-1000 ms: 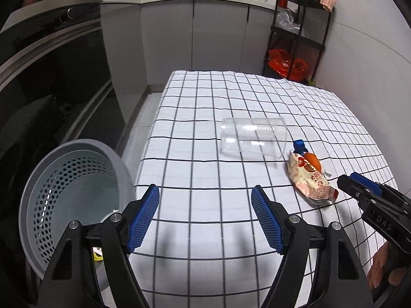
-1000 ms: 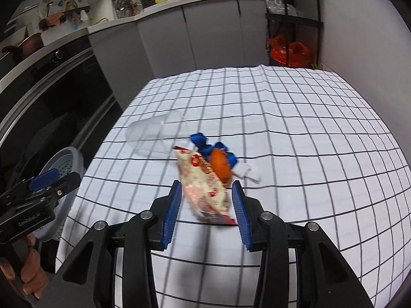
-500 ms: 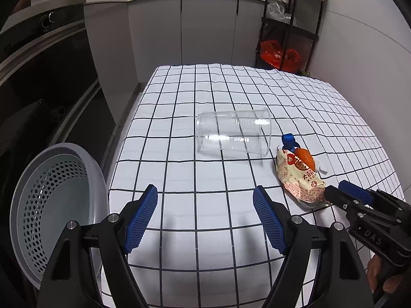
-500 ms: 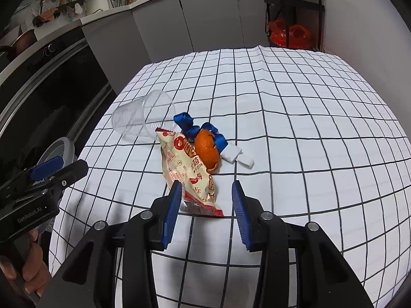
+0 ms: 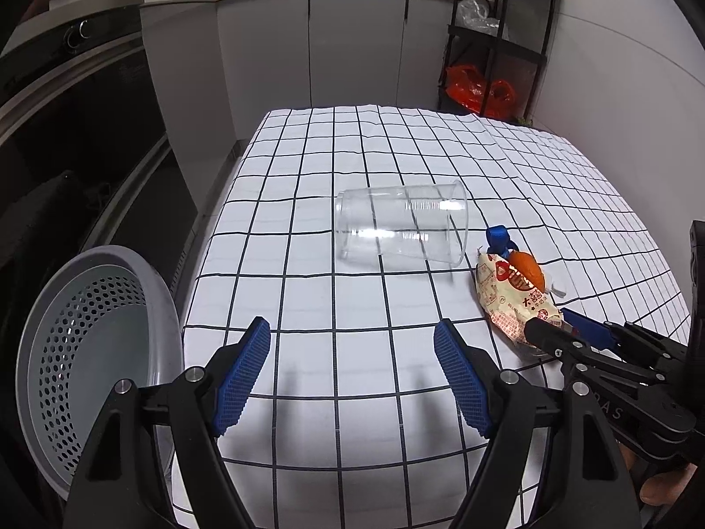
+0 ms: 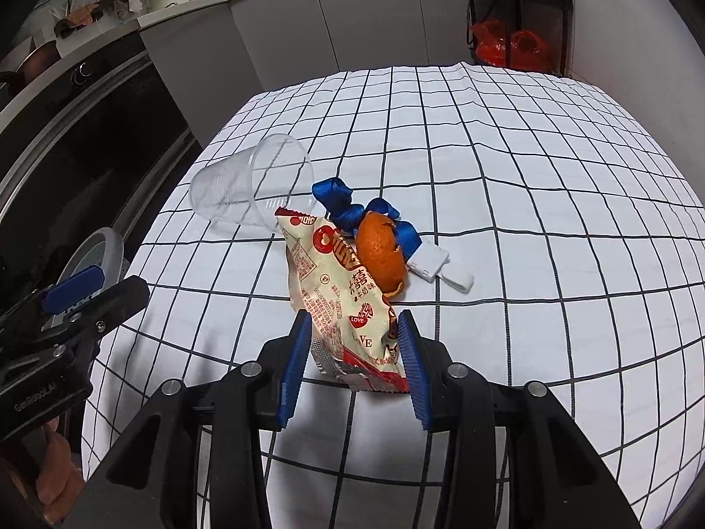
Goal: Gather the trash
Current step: 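Grasp the red-printed snack wrapper with the right tool, then grasp the clear plastic cup with the left tool while the right tool holds the wrapper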
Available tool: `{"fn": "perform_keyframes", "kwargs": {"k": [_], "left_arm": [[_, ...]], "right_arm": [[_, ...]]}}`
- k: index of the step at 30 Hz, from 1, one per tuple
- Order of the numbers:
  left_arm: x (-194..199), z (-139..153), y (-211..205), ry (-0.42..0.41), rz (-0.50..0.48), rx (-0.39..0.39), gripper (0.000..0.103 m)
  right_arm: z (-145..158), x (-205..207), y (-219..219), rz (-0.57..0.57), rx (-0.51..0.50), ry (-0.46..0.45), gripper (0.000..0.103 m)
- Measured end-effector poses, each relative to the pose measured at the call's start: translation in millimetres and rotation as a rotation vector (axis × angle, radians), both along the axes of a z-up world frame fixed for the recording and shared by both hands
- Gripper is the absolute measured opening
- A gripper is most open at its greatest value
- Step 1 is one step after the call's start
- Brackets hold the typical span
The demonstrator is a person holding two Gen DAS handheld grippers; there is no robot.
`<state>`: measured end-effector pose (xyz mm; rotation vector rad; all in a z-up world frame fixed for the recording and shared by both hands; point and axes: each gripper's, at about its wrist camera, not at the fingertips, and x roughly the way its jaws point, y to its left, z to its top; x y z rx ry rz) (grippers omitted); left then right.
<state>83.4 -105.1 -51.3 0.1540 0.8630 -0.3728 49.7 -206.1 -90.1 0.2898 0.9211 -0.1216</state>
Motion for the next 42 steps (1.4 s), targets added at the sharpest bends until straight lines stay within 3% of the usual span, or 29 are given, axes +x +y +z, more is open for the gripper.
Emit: {"fn": "perform_keyframes", "kwargs": {"k": [3,5,24,42], "left_arm": [[0,0,0,-0.001,-0.001,0.002,0.075],[-1,0,1,-0.001,-0.002,0.003,0.075],[-3,4,2,-0.005,-0.001,-0.005,0.075],[0,4,-18,0.008,-0.002,-0.051,0.078]], "right_arm": [[-1,2,2,0.009,-0.002,0.002,0.039],[-2,2,3,0.014,-0.007,0.003,0.033],[21,-17,12,0.043,0.002,-0.082,0.03],[56,-40,-26,-0.068,0.044,-0.187,0.03]]}}
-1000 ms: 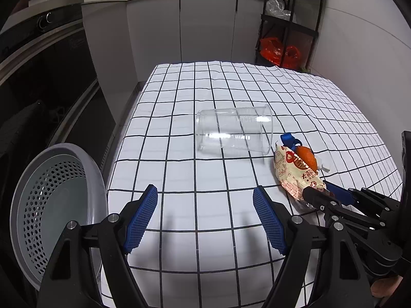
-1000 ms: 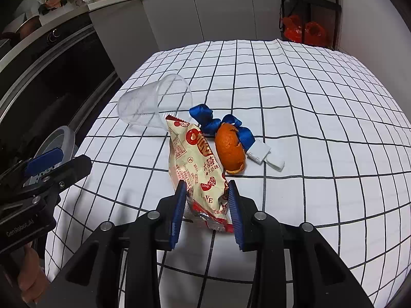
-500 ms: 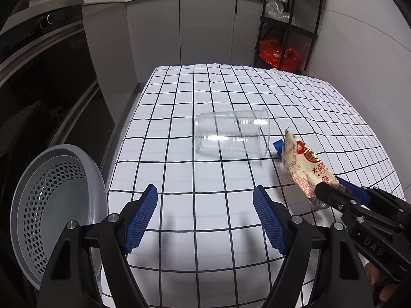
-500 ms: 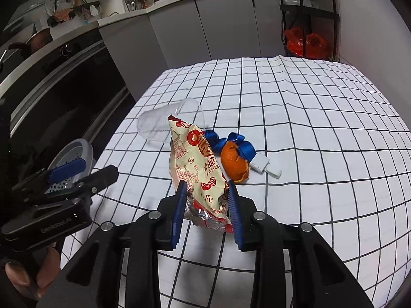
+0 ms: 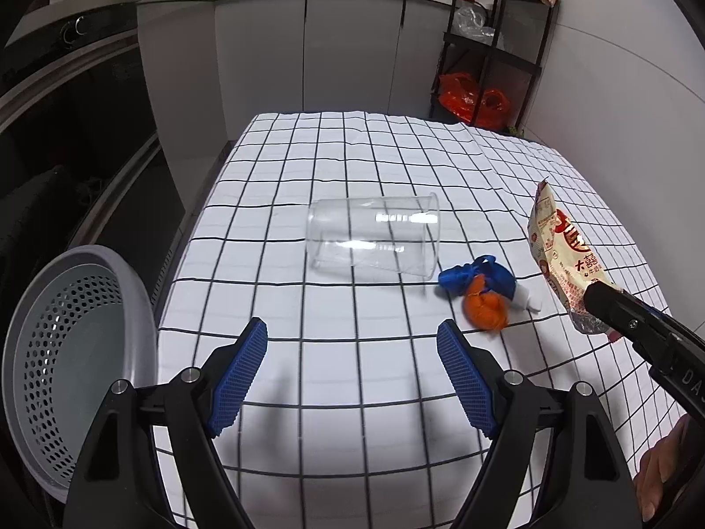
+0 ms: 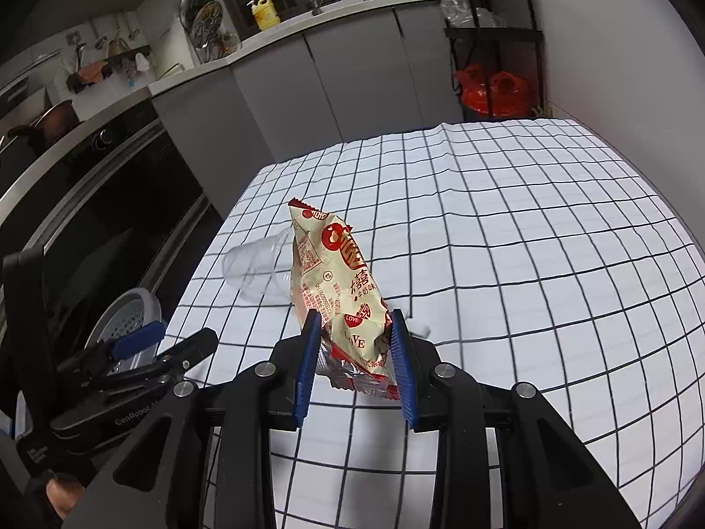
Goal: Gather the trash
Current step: 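Grasp the clear plastic cup with the left tool while the right tool holds the wrapper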
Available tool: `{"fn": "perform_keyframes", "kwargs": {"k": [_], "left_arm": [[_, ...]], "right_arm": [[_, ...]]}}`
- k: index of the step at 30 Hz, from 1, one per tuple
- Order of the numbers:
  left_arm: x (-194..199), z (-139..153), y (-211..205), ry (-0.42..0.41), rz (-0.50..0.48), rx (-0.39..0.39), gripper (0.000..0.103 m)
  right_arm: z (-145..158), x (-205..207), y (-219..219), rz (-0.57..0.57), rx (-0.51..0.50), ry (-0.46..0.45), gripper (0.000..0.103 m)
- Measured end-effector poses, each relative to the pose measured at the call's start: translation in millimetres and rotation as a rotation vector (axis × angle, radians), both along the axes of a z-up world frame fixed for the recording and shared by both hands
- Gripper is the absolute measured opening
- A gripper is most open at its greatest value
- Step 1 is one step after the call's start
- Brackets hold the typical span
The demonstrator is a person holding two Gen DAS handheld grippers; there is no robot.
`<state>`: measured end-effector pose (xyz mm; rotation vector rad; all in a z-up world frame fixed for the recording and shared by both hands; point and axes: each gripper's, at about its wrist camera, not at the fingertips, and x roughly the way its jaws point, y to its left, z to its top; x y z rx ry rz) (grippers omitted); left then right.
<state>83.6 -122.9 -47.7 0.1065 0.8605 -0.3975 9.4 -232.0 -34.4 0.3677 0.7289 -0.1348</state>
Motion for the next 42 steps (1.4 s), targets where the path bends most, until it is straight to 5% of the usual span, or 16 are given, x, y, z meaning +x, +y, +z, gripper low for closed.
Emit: {"fn": "perform_keyframes", "kwargs": {"k": [12,29,34,39,42], "left_arm": [[21,-9,-42,-0.023,0.03,0.026,0.079],[61,-32,-84,-0.075,0.153,0.167,0.079],[64,-33,-82,-0.059,0.17,0.156,0.053],[65,-33,-73,-0.026,0.168,0.124,0.005],[64,-31,-66,-0.028,0.175,0.113,0.005]], "right_arm": [[5,4,-29,-0.047,0.078,-0.031,0.03],[18,7,-40,-0.038,0.156,-0.085,0.031],[18,8,-39,-0.036,0.157,-0.082,0.031],[17,7,-39,-0.033,0.152,-0.078,0.031],[18,9,-37,-0.03,0.149,-0.077,0.031]]}}
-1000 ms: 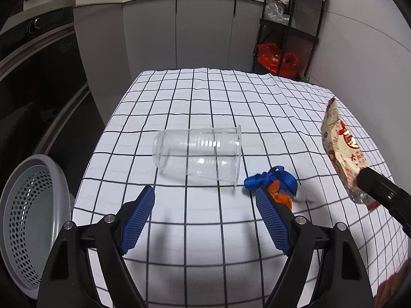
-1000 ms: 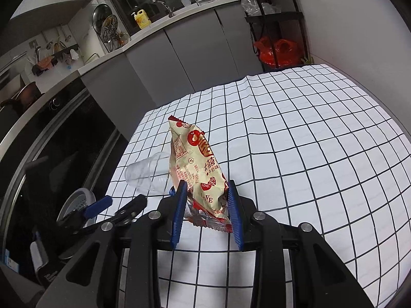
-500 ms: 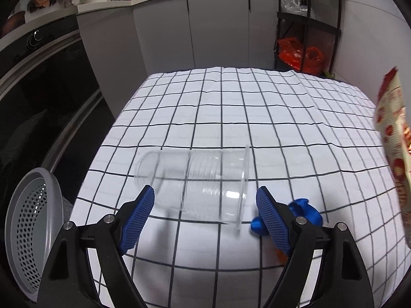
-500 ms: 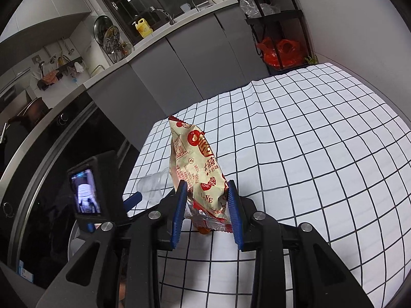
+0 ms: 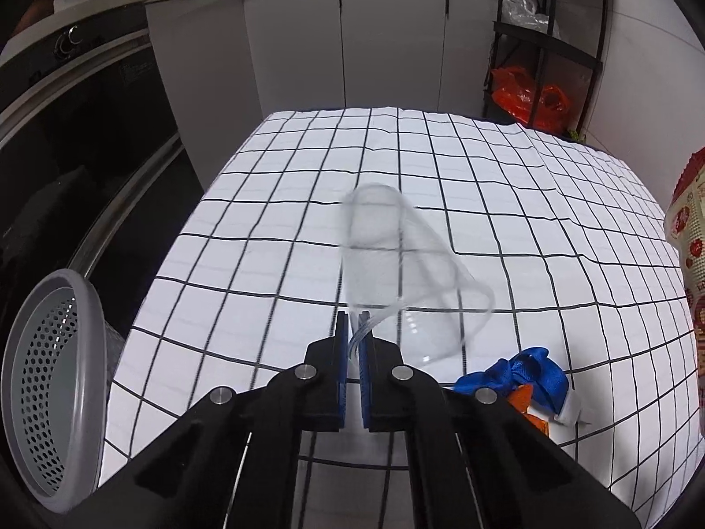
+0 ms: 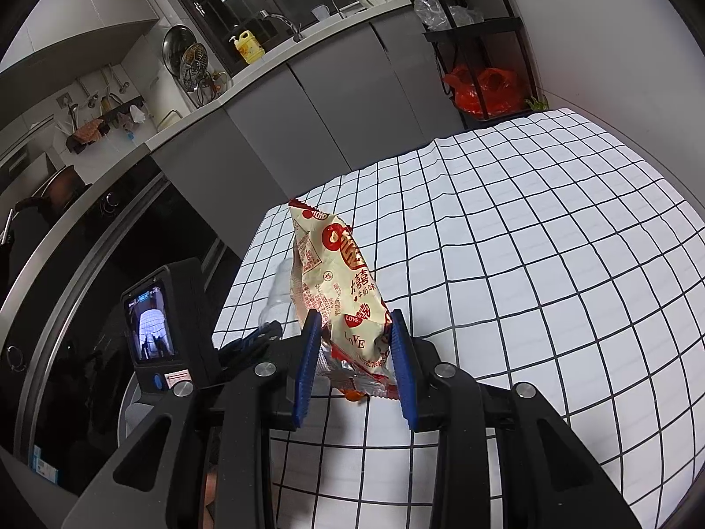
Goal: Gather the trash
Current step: 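Grasp the clear plastic cup with the left tool while the right tool holds the wrapper, then carry the cup and wrapper to the wastebasket and open both tools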
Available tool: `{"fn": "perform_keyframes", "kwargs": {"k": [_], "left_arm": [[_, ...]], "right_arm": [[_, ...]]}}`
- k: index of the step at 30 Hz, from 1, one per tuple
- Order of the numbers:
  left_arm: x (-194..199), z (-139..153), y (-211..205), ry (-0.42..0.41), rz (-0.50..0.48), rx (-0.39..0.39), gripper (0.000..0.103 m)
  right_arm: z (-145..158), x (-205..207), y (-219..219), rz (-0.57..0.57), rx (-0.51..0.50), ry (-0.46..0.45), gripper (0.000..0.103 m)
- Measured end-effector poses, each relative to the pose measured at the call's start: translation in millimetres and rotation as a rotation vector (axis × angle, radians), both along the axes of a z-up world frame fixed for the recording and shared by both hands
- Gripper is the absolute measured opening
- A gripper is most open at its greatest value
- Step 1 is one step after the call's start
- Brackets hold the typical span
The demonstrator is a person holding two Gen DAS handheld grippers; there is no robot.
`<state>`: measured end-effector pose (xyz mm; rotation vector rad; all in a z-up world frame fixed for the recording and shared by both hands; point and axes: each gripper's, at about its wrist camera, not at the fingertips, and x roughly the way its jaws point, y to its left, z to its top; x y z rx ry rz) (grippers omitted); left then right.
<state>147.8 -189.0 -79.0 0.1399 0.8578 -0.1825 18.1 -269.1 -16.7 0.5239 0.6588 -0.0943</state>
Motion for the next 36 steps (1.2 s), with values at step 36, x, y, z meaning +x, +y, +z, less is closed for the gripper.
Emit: {"fn": "perform_keyframes", "kwargs": {"k": [36], "left_arm": [[-74,81,223,-0.114,0.138,0.01,0.005]], "right_arm": [[14,51,150,0.254,-0.039,-0.036,0.03]]}}
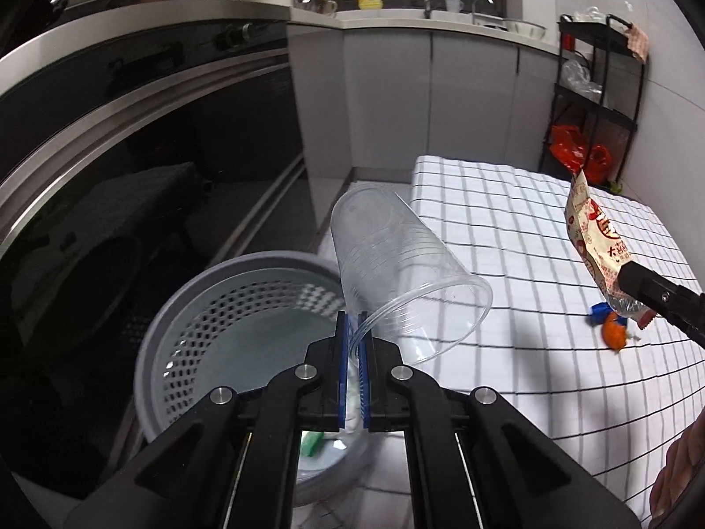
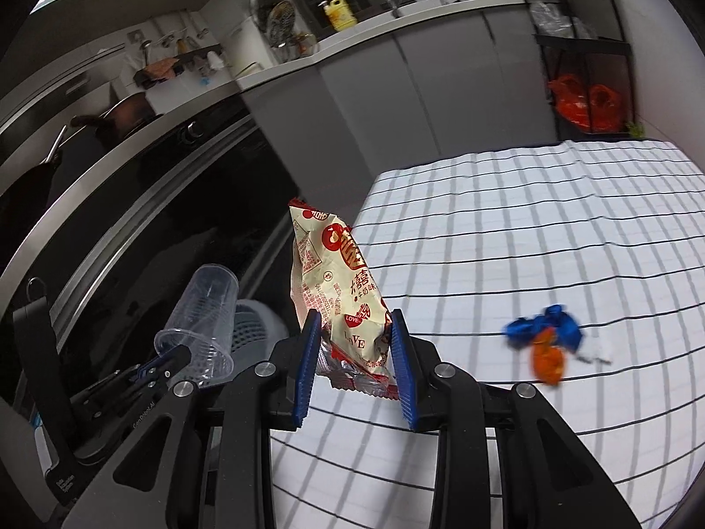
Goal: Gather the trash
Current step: 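Carry the cup and wrapper to the wastebasket and open both tools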
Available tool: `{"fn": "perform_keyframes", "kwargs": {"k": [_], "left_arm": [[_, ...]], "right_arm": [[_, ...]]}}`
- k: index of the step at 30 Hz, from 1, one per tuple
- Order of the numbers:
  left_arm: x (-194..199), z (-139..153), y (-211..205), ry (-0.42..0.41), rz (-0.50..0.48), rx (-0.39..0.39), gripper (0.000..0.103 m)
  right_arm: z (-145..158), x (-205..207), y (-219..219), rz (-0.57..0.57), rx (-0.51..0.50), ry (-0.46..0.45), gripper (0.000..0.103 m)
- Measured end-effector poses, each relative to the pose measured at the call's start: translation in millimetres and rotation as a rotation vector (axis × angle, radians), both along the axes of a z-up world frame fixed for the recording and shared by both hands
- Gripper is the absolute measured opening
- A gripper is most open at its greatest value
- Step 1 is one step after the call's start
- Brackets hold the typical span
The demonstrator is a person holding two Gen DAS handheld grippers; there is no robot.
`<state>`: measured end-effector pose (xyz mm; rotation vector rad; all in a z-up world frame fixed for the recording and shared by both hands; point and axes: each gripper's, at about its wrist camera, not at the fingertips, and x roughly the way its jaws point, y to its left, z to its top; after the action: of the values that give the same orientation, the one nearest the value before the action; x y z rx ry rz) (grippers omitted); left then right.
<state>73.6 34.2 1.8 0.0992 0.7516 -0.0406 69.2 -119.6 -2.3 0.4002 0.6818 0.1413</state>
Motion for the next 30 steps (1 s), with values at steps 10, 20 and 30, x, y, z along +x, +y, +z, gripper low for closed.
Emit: {"fn": "perform_keyframes", "kwargs": {"k": [10,20,30], "left_arm": [[-2,-8,78,0.031,0.116,0.007,0.005],[6,-22,109,0.097,0.141,-0.015,0.005],[8,-31,123,0.149,0.163,-0.036,0.005]], "right_arm": [[-6,31,92,0.168,-0.006,0.018,0.031],[-27,51,144,0.242,-0.033,0.078,0.031],[-44,67,172,0.275,-0.083,0.125,0.031]]}}
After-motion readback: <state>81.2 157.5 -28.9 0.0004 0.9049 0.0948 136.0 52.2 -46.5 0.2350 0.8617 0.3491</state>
